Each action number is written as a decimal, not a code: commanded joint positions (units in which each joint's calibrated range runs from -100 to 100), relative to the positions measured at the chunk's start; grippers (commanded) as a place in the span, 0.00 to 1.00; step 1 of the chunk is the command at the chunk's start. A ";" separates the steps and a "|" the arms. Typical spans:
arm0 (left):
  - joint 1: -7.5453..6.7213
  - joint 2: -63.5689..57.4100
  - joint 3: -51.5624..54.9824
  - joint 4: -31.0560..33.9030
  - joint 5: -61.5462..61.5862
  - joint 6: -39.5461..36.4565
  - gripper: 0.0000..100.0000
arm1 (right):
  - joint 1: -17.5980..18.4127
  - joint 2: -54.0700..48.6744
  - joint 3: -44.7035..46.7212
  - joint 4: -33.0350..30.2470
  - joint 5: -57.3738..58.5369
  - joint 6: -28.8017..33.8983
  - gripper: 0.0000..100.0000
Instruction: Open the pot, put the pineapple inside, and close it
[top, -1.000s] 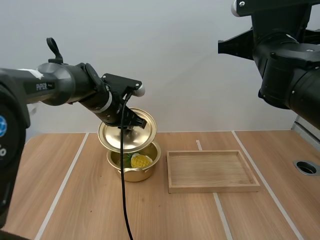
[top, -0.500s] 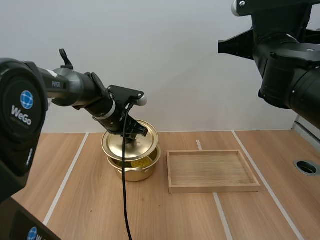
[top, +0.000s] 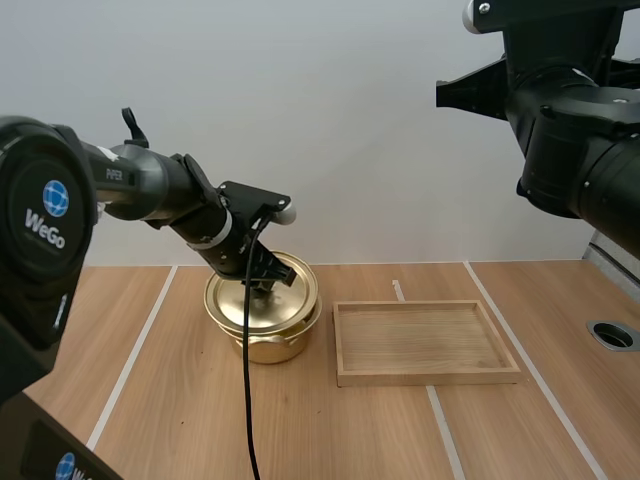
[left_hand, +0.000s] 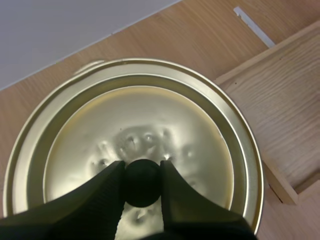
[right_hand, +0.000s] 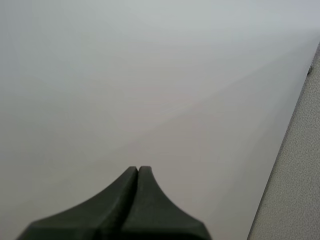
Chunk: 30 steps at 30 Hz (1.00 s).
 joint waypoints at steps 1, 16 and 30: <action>-0.24 0.00 1.58 -2.01 -0.62 1.38 0.00 | -0.19 -0.75 -0.03 0.32 -1.00 -0.34 0.00; -0.24 5.82 2.64 -4.83 -3.37 4.52 0.00 | -0.19 -0.75 -0.03 0.32 -1.00 -0.34 0.00; -0.24 5.79 2.64 -5.30 -7.64 5.29 0.00 | -0.19 -0.75 -0.03 0.32 -1.00 -0.34 0.00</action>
